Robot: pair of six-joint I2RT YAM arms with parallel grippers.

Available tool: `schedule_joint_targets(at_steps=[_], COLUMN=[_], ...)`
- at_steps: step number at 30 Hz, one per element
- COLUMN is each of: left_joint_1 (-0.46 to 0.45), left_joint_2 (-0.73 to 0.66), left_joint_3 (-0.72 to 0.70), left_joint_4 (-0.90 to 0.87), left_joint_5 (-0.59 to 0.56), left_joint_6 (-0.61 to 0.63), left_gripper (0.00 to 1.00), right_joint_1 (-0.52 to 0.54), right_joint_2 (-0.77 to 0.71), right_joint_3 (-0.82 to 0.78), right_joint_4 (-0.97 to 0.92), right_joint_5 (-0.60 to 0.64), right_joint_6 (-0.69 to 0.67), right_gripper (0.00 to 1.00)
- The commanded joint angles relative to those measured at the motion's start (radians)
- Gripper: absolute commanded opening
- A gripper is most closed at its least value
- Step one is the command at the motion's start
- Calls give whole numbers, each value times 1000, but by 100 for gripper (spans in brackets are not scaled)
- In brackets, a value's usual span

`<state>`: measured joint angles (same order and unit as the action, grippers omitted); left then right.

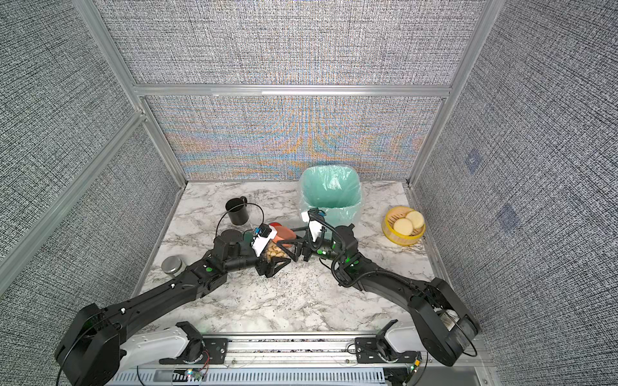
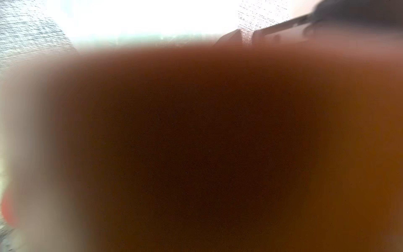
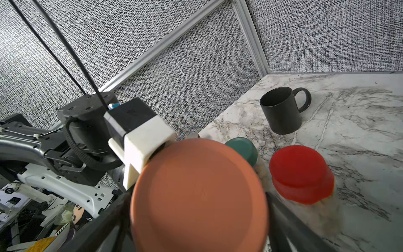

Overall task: Empty moldy peanuts from jars
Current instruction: Unscrew the lid from the jar.

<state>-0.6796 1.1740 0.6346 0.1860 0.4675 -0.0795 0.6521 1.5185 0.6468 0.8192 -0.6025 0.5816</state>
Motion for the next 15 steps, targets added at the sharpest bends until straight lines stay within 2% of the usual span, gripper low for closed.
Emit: schedule_joint_targets(at_steps=[1, 8, 15], left_joint_1=[3, 7, 18], left_joint_2=[-9, -18, -13], left_joint_3=[15, 14, 14], left_joint_4=[100, 87, 88], left_joint_5=[42, 67, 139], left_joint_6=[-5, -4, -11], left_gripper=[0, 0, 0], right_joint_1=[3, -14, -56], right_joint_2=[9, 3, 7], right_joint_3=[0, -11, -15], right_joint_4=[77, 108, 107], right_joint_5=[-58, -119, -277], right_joint_6=[23, 16, -40], right_gripper=[91, 88, 87])
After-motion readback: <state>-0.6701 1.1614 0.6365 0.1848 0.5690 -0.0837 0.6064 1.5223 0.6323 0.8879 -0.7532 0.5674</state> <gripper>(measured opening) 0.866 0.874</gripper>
